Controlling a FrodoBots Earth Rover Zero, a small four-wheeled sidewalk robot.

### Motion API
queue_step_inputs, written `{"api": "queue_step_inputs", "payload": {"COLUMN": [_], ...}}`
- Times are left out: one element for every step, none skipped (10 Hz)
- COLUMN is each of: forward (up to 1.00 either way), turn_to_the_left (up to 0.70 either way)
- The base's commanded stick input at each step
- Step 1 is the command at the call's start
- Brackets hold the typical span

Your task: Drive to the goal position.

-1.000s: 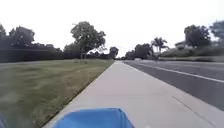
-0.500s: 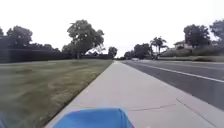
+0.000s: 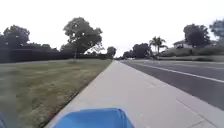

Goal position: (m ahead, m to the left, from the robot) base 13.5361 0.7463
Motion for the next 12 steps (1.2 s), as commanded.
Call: {"api": "queue_step_inputs", "payload": {"forward": [1.00,1.00,1.00,1.00,1.00,1.00,1.00,1.00,1.00,1.00,1.00,1.00], "turn_to_the_left": [0.00,0.00,0.00,0.00,0.00,0.00,0.00,0.00,0.00,0.00,0.00,0.00]}}
